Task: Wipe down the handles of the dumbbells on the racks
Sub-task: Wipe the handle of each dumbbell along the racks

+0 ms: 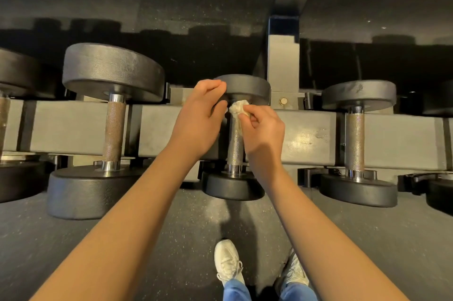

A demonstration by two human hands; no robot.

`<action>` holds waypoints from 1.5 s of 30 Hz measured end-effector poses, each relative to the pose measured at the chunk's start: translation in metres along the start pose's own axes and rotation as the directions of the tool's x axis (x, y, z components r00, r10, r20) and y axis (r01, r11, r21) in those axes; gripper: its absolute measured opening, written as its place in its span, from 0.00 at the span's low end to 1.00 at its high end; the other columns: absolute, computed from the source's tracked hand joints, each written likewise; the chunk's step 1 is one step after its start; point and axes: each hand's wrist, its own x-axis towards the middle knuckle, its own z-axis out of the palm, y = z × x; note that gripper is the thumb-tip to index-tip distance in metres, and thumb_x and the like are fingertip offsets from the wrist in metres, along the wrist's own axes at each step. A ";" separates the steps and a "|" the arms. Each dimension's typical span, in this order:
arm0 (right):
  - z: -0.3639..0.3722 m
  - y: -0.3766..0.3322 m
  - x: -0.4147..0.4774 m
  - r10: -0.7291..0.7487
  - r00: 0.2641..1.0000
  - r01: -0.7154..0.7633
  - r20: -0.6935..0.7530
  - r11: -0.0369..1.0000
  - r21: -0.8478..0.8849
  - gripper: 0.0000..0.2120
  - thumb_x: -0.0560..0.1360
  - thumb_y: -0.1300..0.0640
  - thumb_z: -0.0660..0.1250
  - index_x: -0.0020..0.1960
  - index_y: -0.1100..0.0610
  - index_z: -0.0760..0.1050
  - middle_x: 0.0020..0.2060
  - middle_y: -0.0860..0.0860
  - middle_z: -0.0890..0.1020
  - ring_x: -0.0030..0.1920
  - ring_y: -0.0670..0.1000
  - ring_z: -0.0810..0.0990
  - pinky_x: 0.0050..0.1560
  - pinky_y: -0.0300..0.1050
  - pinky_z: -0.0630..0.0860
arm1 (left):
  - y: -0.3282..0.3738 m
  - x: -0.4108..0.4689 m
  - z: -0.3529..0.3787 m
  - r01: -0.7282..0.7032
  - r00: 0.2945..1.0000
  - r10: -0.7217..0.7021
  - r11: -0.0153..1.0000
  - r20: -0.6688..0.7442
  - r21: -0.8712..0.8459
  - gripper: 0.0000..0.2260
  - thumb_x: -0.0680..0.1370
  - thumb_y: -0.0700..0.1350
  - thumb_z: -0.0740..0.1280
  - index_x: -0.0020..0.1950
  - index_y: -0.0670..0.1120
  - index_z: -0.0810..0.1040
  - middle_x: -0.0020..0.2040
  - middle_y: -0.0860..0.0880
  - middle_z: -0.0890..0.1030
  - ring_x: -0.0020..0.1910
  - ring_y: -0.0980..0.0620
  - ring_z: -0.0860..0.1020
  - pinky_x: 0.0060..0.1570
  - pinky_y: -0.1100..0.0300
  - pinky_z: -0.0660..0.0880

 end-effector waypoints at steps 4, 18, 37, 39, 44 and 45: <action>-0.005 0.011 -0.009 -0.114 0.992 0.119 0.055 0.988 -0.097 0.05 0.75 0.65 0.67 0.47 0.62 0.83 0.38 0.52 0.78 0.38 0.52 0.78 0.40 0.49 0.75 | -0.004 0.002 0.000 0.016 1.000 -0.016 0.999 -0.005 -0.042 0.16 0.82 0.44 0.59 0.70 0.48 0.71 0.67 0.53 0.69 0.59 0.64 0.66 0.54 0.76 0.59; -0.012 0.019 -0.026 -0.229 0.953 0.268 0.198 0.941 -0.206 0.04 0.71 0.68 0.70 0.45 0.64 0.83 0.38 0.56 0.79 0.35 0.52 0.77 0.36 0.39 0.73 | -0.001 -0.002 0.001 0.002 1.000 -0.002 1.000 0.025 -0.003 0.17 0.82 0.43 0.59 0.71 0.48 0.69 0.68 0.52 0.68 0.60 0.63 0.65 0.52 0.76 0.59; -0.085 -0.022 -0.033 0.090 0.961 -0.035 0.263 0.978 -0.207 0.07 0.73 0.63 0.69 0.49 0.56 0.82 0.43 0.48 0.80 0.40 0.43 0.73 0.44 0.33 0.70 | 0.056 -0.014 -0.029 0.023 0.983 -0.042 0.994 0.179 0.107 0.19 0.82 0.47 0.57 0.73 0.45 0.66 0.69 0.48 0.67 0.66 0.51 0.67 0.63 0.60 0.63; -0.109 -0.041 -0.031 0.088 0.972 -0.048 0.220 0.983 -0.180 0.07 0.73 0.63 0.69 0.50 0.55 0.81 0.42 0.47 0.80 0.39 0.40 0.74 0.45 0.34 0.72 | 0.079 -0.018 -0.042 -0.061 0.979 0.035 0.991 0.201 0.123 0.19 0.82 0.47 0.58 0.72 0.45 0.66 0.68 0.48 0.68 0.66 0.50 0.68 0.64 0.57 0.65; -0.179 -0.092 -0.015 0.089 0.991 -0.071 0.095 0.982 -0.176 0.07 0.74 0.61 0.68 0.51 0.54 0.80 0.40 0.46 0.79 0.40 0.41 0.76 0.46 0.38 0.75 | 0.153 -0.017 -0.079 -0.351 0.933 0.318 0.910 0.168 0.221 0.17 0.82 0.45 0.59 0.71 0.46 0.69 0.65 0.49 0.73 0.64 0.51 0.69 0.61 0.56 0.67; -0.191 -0.102 -0.009 0.076 0.995 -0.064 0.067 0.984 -0.166 0.07 0.75 0.61 0.68 0.51 0.53 0.79 0.40 0.46 0.80 0.40 0.42 0.76 0.45 0.36 0.74 | 0.167 -0.012 -0.085 -0.419 0.908 0.394 0.871 0.145 0.258 0.16 0.81 0.44 0.60 0.69 0.46 0.71 0.63 0.48 0.74 0.62 0.50 0.71 0.59 0.56 0.68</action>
